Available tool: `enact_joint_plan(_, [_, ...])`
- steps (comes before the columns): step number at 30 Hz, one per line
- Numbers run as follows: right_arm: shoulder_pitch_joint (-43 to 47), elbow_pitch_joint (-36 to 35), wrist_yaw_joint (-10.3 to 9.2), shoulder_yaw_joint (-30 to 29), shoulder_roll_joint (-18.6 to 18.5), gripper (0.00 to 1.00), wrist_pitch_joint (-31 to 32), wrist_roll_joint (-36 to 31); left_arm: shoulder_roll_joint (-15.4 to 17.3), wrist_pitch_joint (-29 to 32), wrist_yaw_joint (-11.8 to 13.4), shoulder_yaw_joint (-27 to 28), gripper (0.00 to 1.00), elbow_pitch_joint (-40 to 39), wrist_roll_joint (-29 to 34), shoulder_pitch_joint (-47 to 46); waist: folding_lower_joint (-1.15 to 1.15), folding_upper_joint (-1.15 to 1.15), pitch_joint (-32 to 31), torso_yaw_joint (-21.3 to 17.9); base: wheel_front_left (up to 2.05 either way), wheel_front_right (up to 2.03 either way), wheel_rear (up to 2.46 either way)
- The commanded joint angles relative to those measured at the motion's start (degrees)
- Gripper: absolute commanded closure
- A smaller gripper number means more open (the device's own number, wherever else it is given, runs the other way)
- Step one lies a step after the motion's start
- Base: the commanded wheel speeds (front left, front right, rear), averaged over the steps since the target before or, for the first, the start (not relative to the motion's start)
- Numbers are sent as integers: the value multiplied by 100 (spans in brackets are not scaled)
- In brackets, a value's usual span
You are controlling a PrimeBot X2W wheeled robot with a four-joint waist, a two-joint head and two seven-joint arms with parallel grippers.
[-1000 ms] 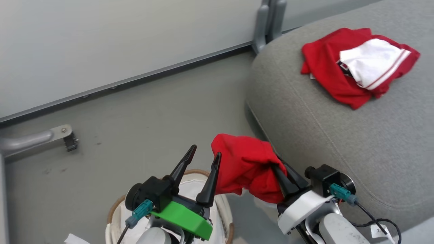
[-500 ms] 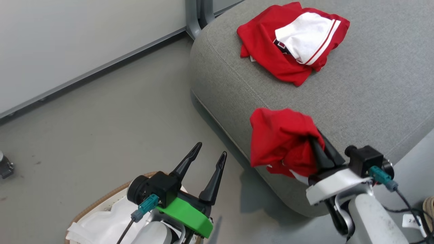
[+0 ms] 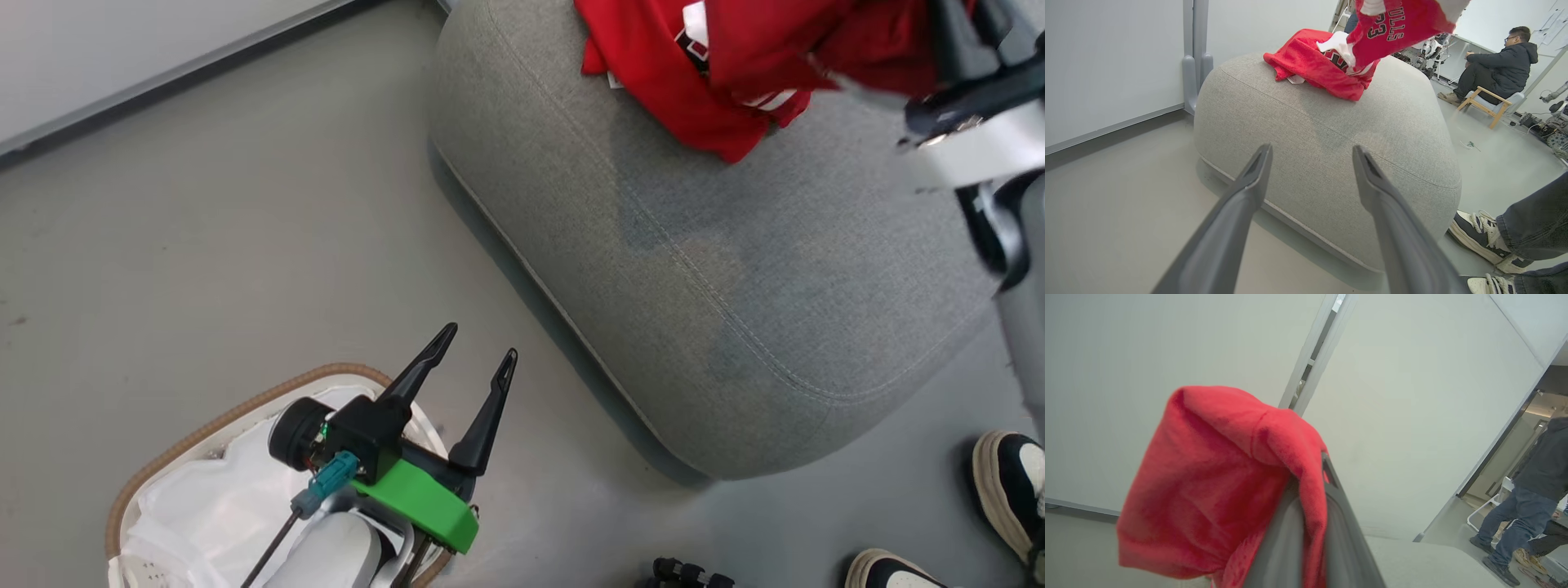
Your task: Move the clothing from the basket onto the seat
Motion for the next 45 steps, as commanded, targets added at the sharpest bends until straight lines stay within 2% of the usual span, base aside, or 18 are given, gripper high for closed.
enact_joint_plan(1, [-222, 81, -8, -22, -94, 100, 0, -62, 87, 4, -19, -10, 0, -7, 21, -143, 0, 0, 300, 188, 0, 0, 0])
enact_joint_plan(6, [-1026, 799, -8, -473, -493, 100, 0, -225, 166, 4, -19, -102, 0, -50, 31, -400, 0, 0, 653, 515, 0, 0, 0])
enact_joint_plan(14, [-1512, 1877, -8, -1289, -773, 100, 0, -469, 294, 4, -19, -215, 0, -103, 65, -890, 0, 0, 1204, 1041, 0, 0, 0])
enact_joint_plan(20, [-1241, 2560, -8, -1877, -464, 100, 1, -698, 262, 4, -19, -319, 0, -128, 47, -1058, 0, 0, 1479, 1376, 0, 0, 0])
enact_joint_plan(28, [-622, 3128, -8, -2394, 70, 98, 0, -1010, 237, 4, -19, -375, 0, -156, -42, -1079, 0, 0, 1455, 1561, 0, 0, 0])
enact_joint_plan(29, [-550, 3111, -8, -2437, 105, 71, 0, -1023, 235, 3, -19, -369, 0, -169, -47, -1066, 0, 0, 1427, 1568, 0, 0, 0])
enact_joint_plan(30, [-459, 3046, -8, -2510, 169, 28, 0, -1010, 238, 4, -19, -356, 0, -177, -53, -1038, 0, 0, 1376, 1570, 0, 0, 0])
enact_joint_plan(31, [-367, 3014, -8, -2545, 208, 0, 0, -1000, 230, 3, -19, -329, 0, -184, -64, -1007, 0, 0, 1339, 1569, 0, 0, 0])
enact_joint_plan(39, [672, 2307, -8, -2812, 523, 0, 0, -827, 63, 4, -19, -57, 0, -169, -105, -705, 0, 0, 750, 1539, 0, 0, 0])
enact_joint_plan(45, [1659, 1658, -8, -2606, 776, 0, 0, -728, -135, 4, -19, 243, 0, -152, -42, -421, 0, 0, 215, 1690, 0, 0, 0])
